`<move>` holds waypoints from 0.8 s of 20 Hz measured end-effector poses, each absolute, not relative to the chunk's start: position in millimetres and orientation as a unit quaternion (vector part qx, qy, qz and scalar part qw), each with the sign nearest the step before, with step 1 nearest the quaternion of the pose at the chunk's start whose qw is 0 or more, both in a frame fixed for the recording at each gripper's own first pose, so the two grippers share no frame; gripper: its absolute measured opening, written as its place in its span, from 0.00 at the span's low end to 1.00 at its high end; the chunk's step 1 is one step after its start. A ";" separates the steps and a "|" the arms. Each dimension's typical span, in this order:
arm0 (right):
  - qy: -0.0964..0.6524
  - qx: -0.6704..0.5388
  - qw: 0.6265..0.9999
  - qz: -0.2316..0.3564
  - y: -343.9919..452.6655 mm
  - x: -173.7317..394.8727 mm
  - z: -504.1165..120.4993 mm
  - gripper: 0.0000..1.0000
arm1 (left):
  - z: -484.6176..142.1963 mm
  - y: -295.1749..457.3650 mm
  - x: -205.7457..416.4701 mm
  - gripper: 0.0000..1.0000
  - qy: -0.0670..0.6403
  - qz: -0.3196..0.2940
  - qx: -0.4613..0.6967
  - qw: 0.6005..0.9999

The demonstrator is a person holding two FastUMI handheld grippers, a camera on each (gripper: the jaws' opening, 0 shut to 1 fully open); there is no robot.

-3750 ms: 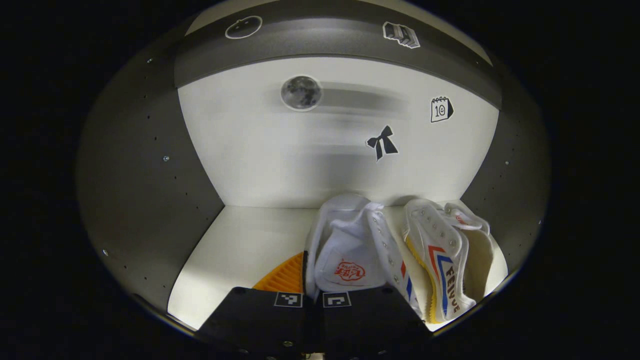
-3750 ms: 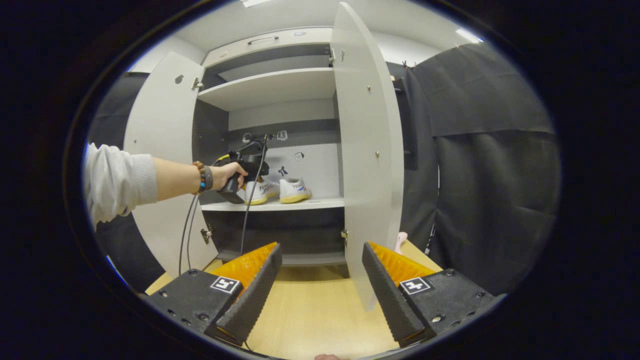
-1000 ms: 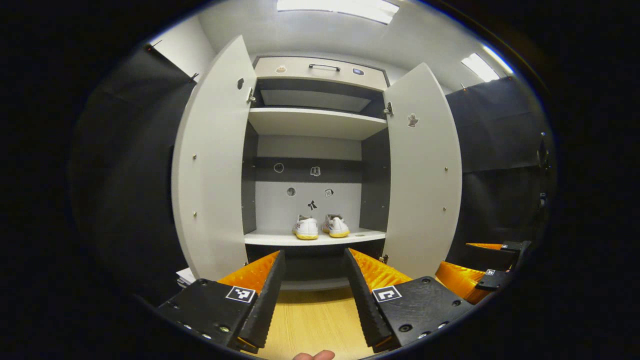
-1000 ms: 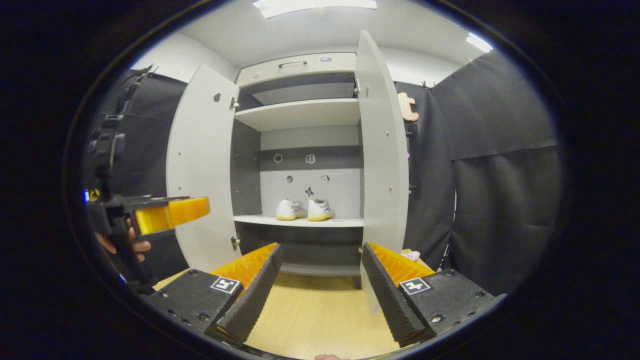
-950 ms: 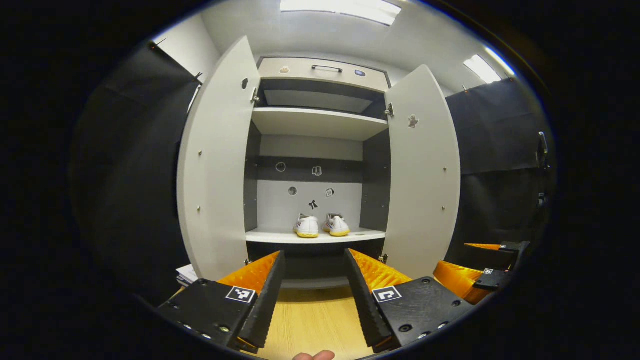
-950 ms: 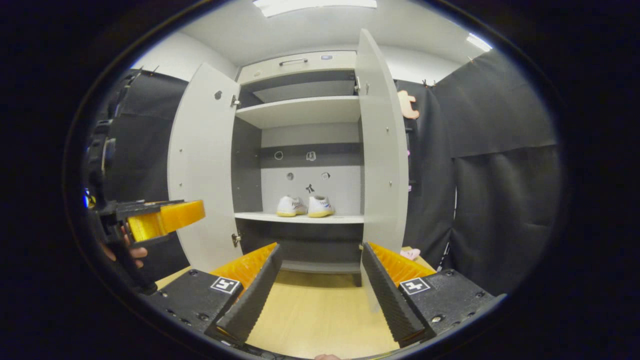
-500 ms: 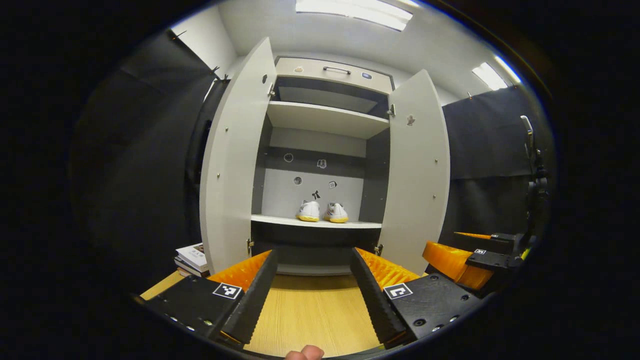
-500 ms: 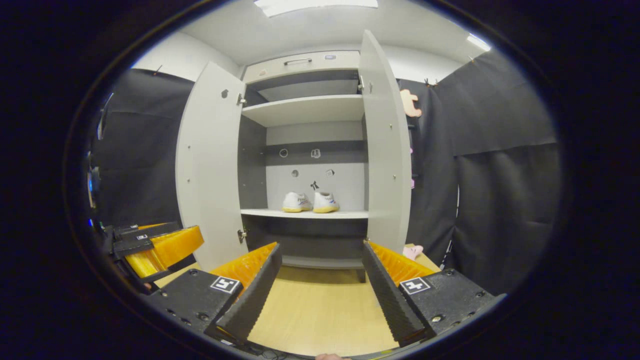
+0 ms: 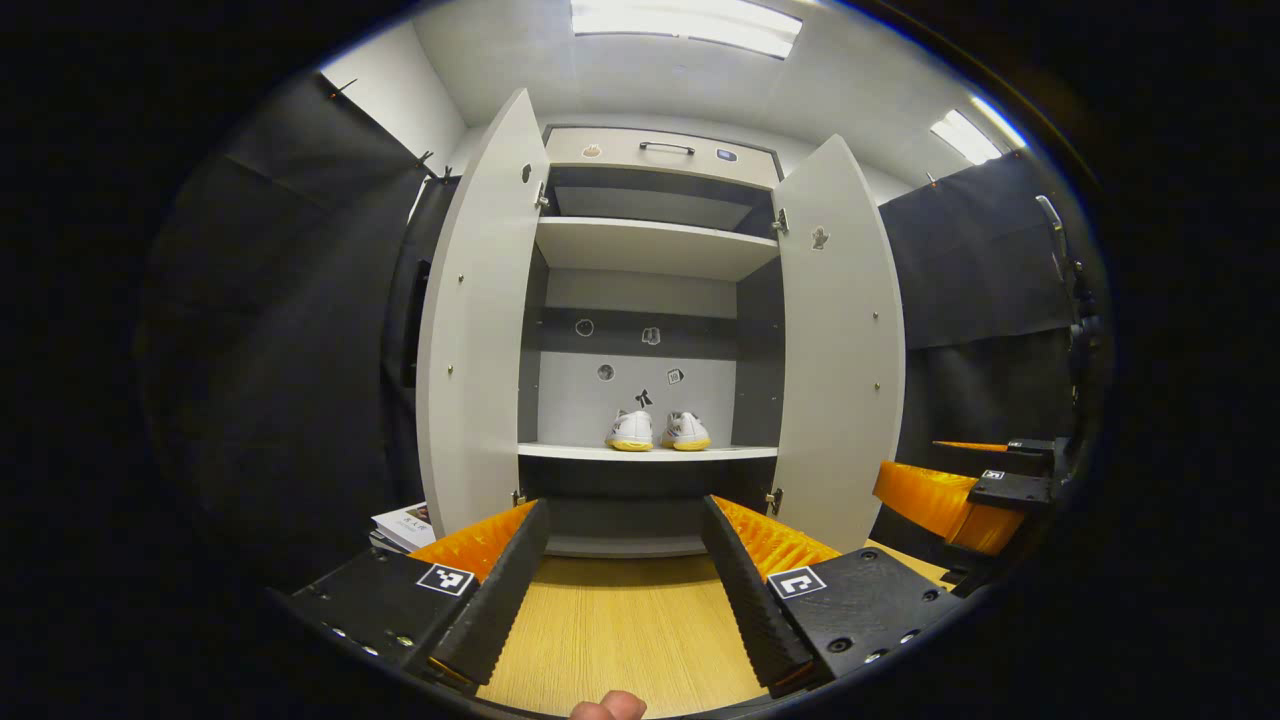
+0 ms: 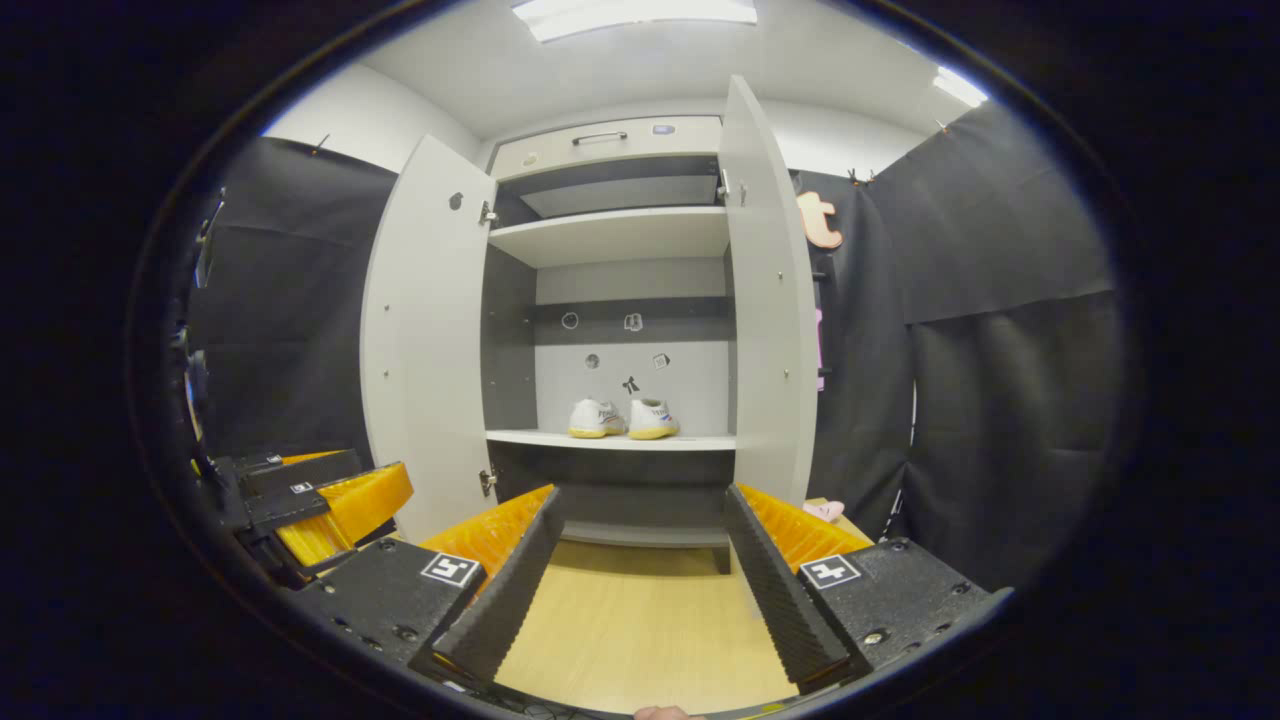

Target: Grab one shoe with the right hand and put it into the shoe cabinet, grab the other shoe with the left hand and put it into the shoe cabinet; then close the right door with the right hand and the left door with the left hand.

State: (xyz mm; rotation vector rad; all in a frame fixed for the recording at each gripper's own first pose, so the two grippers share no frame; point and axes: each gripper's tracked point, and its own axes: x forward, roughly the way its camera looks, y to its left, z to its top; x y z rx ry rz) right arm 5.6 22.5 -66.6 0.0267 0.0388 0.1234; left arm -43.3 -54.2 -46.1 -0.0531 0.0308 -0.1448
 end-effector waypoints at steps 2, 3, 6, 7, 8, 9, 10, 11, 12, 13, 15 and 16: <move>0.015 0.012 0.998 0.057 18.4 1.5 -63.0 1.00 | -47.8 -55.8 -43.8 0.91 0.022 -0.074 -0.033 0.996; 0.013 0.012 0.998 0.055 16.8 -1.1 -61.1 1.00 | -47.2 -55.7 -44.1 0.91 0.021 -0.074 -0.036 0.996; 0.011 0.009 0.999 0.047 9.1 -5.8 -58.9 1.00 | -48.7 -53.8 -43.7 0.91 0.022 -0.073 -0.036 0.996; 0.012 0.009 0.999 0.045 6.9 -7.3 -59.0 1.00 | -48.3 -53.3 -43.7 0.91 0.023 -0.073 -0.036 0.996; 0.011 0.011 0.999 0.043 4.6 -8.4 -56.5 1.00 | -47.7 -50.9 -44.1 0.91 0.021 -0.069 -0.036 0.997; 0.011 0.013 0.999 0.042 2.7 -9.2 -54.8 1.00 | -47.4 -48.3 -44.8 0.91 0.020 -0.067 -0.036 0.997; 0.009 0.013 0.999 0.038 -1.3 -10.3 -52.4 1.00 | -48.5 -47.2 -44.8 0.91 0.022 -0.065 -0.037 0.997; 0.006 0.014 0.999 0.033 -7.5 -11.0 -48.1 1.00 | -50.3 -46.2 -45.9 0.91 0.024 -0.063 -0.038 0.997; 0.003 0.016 0.999 0.029 -12.5 -11.9 -44.1 1.00 | -50.5 -46.4 -46.2 0.91 0.024 -0.064 -0.038 0.997; 0.000 0.016 1.000 0.021 -20.3 -13.5 -40.9 1.00 | -50.9 -45.3 -46.7 0.91 0.025 -0.064 -0.038 0.997; -0.005 0.012 1.000 0.002 -37.7 -15.7 -35.4 1.00 | -51.7 -43.1 -45.8 0.91 0.027 -0.062 -0.037 0.997; -0.010 0.010 1.000 -0.006 -47.5 -15.6 -31.5 1.00 | -51.9 -42.0 -46.0 0.91 0.028 -0.062 -0.037 0.997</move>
